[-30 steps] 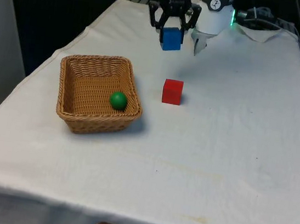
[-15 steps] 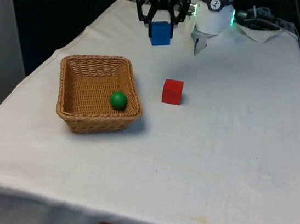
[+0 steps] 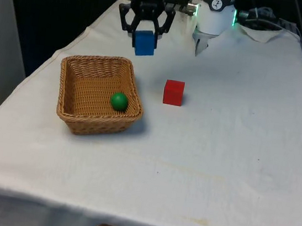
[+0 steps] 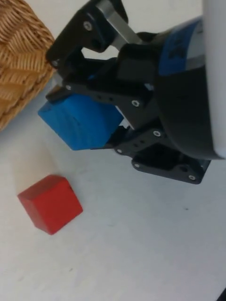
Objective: Place all non-red objects into the basket.
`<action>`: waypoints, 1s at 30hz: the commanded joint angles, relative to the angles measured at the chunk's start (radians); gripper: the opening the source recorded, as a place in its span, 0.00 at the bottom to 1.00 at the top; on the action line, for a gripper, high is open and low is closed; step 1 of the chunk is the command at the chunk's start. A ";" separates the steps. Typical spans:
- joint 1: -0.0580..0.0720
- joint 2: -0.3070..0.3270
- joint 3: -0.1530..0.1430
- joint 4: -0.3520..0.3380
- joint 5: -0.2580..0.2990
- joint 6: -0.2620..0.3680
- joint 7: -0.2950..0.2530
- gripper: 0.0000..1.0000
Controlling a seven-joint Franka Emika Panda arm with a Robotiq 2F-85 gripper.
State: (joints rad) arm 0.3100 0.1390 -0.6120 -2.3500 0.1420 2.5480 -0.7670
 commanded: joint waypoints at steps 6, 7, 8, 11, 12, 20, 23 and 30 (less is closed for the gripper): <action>-0.013 0.068 -0.001 0.054 0.050 -0.006 -0.044 0.03; -0.015 0.081 -0.003 0.064 0.056 -0.006 -0.049 0.03; -0.017 0.103 -0.007 0.081 0.069 -0.006 -0.059 0.03; -0.010 0.122 -0.016 0.091 0.070 0.000 -0.057 0.03; -0.023 0.147 -0.012 0.115 0.093 -0.007 -0.079 0.03; -0.034 0.217 -0.025 0.170 0.128 -0.006 -0.109 0.03; -0.038 0.252 -0.035 0.193 0.145 -0.002 -0.123 0.03; -0.044 0.302 -0.041 0.206 0.167 0.018 -0.134 0.03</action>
State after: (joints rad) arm 0.2760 0.4390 -0.6630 -2.1460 0.2960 2.5570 -0.8890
